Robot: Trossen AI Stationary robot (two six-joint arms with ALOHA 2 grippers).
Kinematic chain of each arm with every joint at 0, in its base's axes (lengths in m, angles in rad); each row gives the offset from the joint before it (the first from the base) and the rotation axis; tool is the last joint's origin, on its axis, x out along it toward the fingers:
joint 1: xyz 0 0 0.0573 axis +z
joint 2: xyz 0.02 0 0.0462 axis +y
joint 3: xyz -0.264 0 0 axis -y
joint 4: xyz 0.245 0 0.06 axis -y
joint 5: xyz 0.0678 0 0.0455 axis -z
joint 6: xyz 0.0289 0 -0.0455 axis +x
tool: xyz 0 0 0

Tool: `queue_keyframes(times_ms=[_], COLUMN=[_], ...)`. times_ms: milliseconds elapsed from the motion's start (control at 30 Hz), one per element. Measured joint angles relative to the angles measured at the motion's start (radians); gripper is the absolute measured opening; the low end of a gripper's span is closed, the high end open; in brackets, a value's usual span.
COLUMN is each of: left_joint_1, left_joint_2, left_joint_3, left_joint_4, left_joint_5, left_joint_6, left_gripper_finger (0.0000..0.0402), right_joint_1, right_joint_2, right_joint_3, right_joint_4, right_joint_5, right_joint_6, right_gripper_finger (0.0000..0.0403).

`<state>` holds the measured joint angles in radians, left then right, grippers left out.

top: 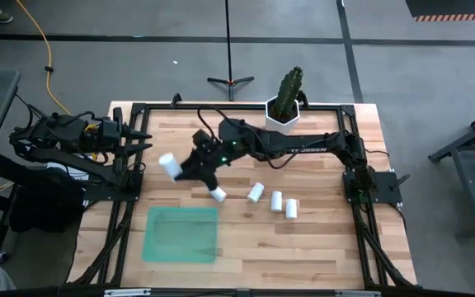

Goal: Pick and place pill bottles into a basket
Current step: Put the white pill bottle into the green bin

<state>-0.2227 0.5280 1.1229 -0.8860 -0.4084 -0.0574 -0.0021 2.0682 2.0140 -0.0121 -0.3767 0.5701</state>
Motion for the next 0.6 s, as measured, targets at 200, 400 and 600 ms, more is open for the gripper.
queue_keyframes(times_ms=[200, 400, 600], left_joint_1=[0.0, 0.0, 0.0], left_joint_2=[0.0, 0.0, 0.0], left_joint_3=[0.0, 0.0, 0.0], left_joint_4=[-0.009, -0.008, -0.008], left_joint_5=[0.0, 0.0, 0.0], left_joint_6=[0.0, 0.0, 0.0], left_gripper_finger=[0.0147, 0.0147, 0.0147], right_joint_1=[0.009, 0.016, 0.02], right_joint_2=[-0.001, -0.001, -0.001], right_joint_3=[0.0, 0.0, 0.0], right_joint_4=[-0.142, -0.347, -0.488], right_joint_5=[0.332, 0.435, 0.491], right_joint_6=[-0.148, -0.325, -0.478], right_gripper_finger=[0.0132, 0.0132, 0.0132])
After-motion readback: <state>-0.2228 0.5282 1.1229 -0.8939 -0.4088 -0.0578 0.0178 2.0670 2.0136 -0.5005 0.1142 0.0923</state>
